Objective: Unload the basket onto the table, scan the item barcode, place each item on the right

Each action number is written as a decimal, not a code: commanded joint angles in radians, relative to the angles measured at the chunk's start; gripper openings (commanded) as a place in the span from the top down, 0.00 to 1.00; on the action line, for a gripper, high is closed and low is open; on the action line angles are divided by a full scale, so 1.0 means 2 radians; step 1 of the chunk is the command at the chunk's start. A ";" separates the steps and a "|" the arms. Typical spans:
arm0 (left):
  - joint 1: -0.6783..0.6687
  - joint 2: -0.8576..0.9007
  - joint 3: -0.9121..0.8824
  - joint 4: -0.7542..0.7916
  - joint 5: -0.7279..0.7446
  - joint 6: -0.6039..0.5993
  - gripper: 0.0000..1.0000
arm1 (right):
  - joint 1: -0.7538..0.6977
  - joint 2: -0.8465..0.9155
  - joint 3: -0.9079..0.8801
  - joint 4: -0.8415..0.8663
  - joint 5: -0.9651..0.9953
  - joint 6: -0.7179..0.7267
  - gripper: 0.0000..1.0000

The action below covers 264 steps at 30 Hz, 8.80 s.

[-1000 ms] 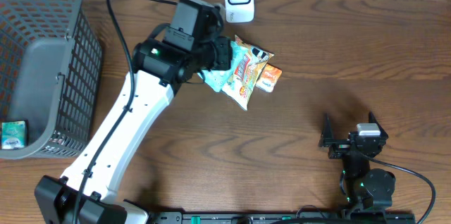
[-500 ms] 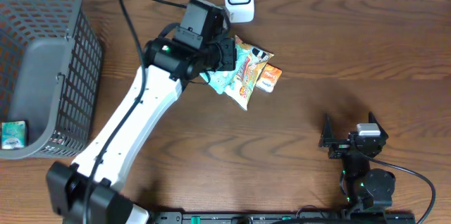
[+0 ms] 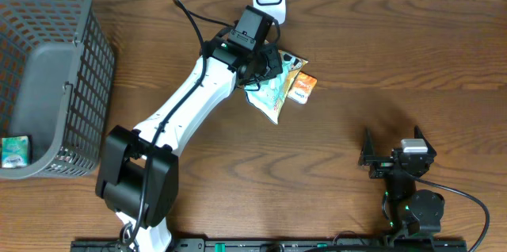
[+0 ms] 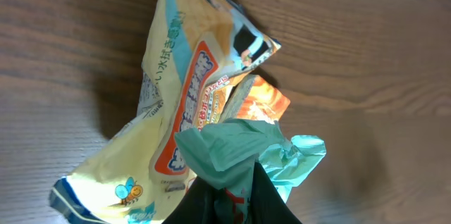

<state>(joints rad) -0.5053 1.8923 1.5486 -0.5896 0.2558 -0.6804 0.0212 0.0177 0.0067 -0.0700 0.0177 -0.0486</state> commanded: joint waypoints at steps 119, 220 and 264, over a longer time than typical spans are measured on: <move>0.556 0.058 0.031 -0.159 0.050 0.233 0.35 | 0.004 -0.002 -0.001 -0.001 -0.001 -0.004 0.01; 0.169 -0.303 -0.137 0.057 0.101 0.095 0.75 | 0.004 -0.002 -0.001 -0.001 -0.001 -0.004 0.01; 0.225 -0.287 -0.078 0.127 -0.149 0.238 0.16 | 0.004 -0.002 -0.001 -0.001 -0.001 -0.004 0.01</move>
<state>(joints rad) -0.1108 1.3949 1.3907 -0.3138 0.3576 -0.3408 0.0212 0.0177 0.0067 -0.0700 0.0177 -0.0486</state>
